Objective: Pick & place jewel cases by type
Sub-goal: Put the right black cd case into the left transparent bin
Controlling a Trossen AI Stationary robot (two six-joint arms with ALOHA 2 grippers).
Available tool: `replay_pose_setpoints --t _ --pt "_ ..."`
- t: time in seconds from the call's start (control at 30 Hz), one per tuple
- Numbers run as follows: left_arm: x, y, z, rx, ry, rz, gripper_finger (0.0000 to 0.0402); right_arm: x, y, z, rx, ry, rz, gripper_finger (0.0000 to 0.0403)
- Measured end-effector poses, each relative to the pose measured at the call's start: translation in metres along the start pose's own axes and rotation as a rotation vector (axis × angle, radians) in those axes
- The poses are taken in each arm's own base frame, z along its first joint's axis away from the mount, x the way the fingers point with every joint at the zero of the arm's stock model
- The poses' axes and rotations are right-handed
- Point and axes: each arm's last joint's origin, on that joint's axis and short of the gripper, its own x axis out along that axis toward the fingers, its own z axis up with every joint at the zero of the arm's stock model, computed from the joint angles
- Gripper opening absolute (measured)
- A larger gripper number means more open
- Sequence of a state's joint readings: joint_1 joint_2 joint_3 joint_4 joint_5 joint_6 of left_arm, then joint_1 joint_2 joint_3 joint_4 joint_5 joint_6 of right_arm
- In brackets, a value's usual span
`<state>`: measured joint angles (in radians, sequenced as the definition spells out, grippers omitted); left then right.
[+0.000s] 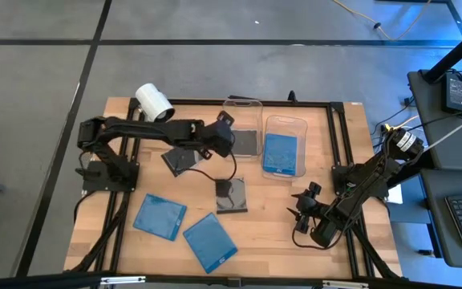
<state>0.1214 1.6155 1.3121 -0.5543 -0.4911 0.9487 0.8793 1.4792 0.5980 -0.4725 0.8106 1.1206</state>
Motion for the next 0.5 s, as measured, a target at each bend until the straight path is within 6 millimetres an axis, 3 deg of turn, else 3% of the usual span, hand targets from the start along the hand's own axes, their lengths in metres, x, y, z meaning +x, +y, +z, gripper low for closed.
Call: replay_pose_setpoints --t 0.13,0.23,0.4,0.5 --pt "-0.033 0.005 0.006 -0.385 -0.194 -0.041 0.0124 0.000 0.001 0.001 0.011 -0.023 -0.002 0.0247" --pt "-0.048 0.001 0.015 -0.652 -0.346 -0.221 0.0125 0.002 0.000 0.003 0.021 -0.036 -0.011 0.0247" --pt "-0.062 -0.013 0.031 -0.781 -0.482 -0.538 0.0125 0.007 -0.003 0.007 0.045 -0.034 -0.033 0.0247" --pt "-0.064 -0.026 0.044 -0.776 -0.492 -0.627 0.0127 0.010 -0.003 0.011 0.070 -0.038 -0.038 0.0247"
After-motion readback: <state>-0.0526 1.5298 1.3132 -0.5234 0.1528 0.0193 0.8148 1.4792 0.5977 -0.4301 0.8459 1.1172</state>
